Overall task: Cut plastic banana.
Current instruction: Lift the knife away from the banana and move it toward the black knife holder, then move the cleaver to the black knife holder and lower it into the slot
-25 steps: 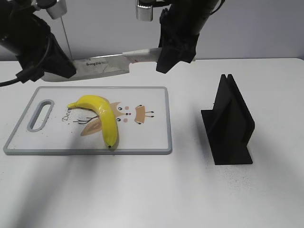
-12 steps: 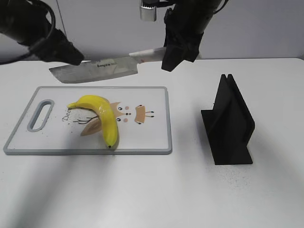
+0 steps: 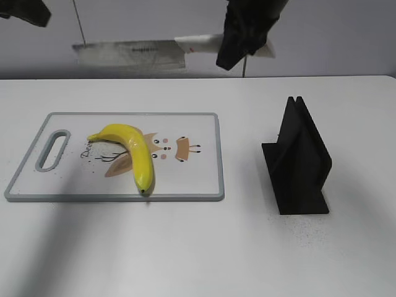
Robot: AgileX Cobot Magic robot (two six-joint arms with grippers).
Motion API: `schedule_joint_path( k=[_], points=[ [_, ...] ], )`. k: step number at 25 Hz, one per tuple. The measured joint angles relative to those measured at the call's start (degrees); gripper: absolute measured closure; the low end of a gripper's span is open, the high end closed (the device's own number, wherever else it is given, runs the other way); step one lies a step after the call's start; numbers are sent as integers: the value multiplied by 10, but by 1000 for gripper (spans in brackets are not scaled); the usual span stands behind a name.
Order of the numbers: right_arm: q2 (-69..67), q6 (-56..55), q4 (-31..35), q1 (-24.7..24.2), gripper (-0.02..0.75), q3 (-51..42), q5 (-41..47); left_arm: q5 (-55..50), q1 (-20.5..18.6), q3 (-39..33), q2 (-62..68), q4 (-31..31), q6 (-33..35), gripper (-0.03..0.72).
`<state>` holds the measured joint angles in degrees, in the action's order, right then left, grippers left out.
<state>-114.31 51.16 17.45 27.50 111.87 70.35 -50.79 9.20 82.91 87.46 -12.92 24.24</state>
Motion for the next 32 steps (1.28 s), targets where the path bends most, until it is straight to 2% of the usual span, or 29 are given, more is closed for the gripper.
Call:
schedule_joint_path(
  k=[4,8,13,17,32],
  points=[
    [35,-95,-9,0,577,0,1,-88,0,29,-26,98,-95,59],
    [72,-195,-22,0,577,0,1,-179,-5,30,-36,144,-147,79],
    [106,-318,-42,0,577,-15,2,-189,-10,-5,-78,123,-167,112],
    [137,-383,-43,0,577,-64,1,-189,-10,-49,-140,106,-169,114],
    [240,-459,-38,0,578,-263,-1,-191,-10,-340,-452,108,-180,114]
  ],
)
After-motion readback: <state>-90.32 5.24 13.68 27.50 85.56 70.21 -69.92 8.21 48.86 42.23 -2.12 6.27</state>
